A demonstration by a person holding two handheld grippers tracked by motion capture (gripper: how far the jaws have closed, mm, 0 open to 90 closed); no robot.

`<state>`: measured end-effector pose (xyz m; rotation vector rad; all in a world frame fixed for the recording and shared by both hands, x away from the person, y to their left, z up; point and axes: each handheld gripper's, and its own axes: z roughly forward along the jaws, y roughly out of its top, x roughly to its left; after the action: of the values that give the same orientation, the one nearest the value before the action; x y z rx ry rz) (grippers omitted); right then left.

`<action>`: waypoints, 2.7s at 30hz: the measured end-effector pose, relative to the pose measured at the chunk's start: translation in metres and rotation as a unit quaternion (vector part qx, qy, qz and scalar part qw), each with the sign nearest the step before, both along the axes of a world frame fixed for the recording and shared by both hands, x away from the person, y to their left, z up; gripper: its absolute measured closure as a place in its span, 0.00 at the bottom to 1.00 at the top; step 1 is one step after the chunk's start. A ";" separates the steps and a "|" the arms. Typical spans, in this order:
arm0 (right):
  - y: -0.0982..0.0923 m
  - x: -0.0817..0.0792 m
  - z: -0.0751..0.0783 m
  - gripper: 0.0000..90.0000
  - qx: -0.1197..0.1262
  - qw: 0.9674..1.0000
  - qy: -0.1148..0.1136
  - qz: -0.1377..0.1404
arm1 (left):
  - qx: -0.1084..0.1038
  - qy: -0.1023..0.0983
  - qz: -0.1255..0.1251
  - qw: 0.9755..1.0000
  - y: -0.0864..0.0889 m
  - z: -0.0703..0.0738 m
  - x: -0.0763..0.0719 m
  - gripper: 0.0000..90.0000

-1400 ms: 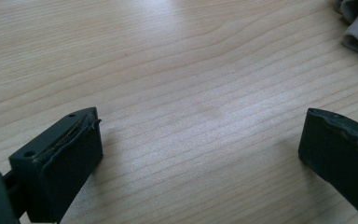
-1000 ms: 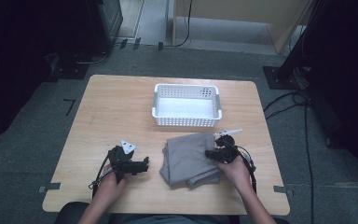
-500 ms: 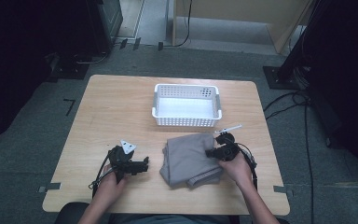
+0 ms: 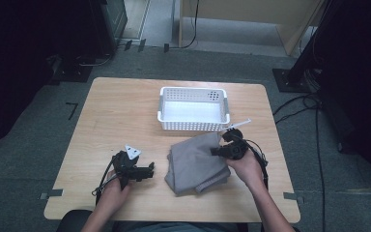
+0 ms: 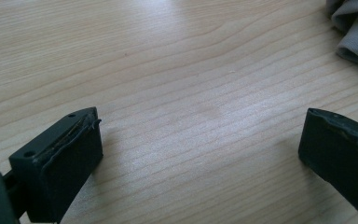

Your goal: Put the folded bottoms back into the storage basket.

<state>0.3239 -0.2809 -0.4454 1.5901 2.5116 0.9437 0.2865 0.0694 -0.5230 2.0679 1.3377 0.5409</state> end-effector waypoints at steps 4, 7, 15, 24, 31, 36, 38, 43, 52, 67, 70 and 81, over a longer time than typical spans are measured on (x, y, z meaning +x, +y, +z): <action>0.007 0.004 0.015 0.88 0.004 1.000 -0.008 0.009 | -0.001 -0.001 0.001 1.000 0.000 0.000 0.000 0.00; 0.012 0.008 0.026 0.88 0.003 1.000 -0.011 0.019 | 0.001 0.000 0.000 1.000 0.000 0.000 0.000 0.00; 0.030 0.015 0.063 0.88 0.000 0.999 -0.029 0.043 | -0.001 -0.001 0.000 1.000 0.000 0.000 0.000 0.00; 0.046 0.019 0.107 0.88 -0.015 0.996 -0.053 0.064 | 0.002 0.001 -0.001 1.000 0.000 0.000 0.000 0.00; 0.052 0.026 0.146 0.88 -0.023 0.995 -0.068 0.072 | 0.002 0.001 -0.001 1.000 0.000 0.000 0.000 0.00; 0.053 0.038 0.169 0.88 -0.027 0.994 -0.078 0.066 | 0.002 0.000 -0.001 1.000 0.000 0.000 0.000 0.00; 0.053 0.044 0.177 0.88 -0.029 0.994 -0.082 0.061 | 0.003 0.000 -0.002 1.000 0.000 0.000 0.000 0.00; 0.052 0.066 0.194 0.88 -0.027 0.995 -0.087 0.041 | 0.001 0.000 -0.001 1.000 0.000 0.000 0.000 0.00; 0.057 0.108 0.209 0.88 -0.034 0.996 -0.083 0.003 | 0.001 0.000 -0.001 1.000 0.000 0.000 0.000 0.00; 0.085 0.166 0.182 0.88 -0.034 0.997 -0.047 -0.055 | 0.001 -0.001 -0.001 1.000 0.000 0.000 0.000 0.00; 0.093 0.170 0.176 0.88 -0.030 0.997 -0.046 -0.056 | 0.002 -0.001 -0.002 1.000 0.000 0.000 0.000 0.00; 0.083 0.183 0.119 0.88 -0.001 0.996 -0.035 -0.082 | 0.003 0.001 -0.003 1.000 0.001 0.000 0.000 0.00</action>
<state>0.5074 -0.1981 -0.3261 1.7005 2.2934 0.9567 0.2866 0.0699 -0.5228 2.0767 1.3332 0.5417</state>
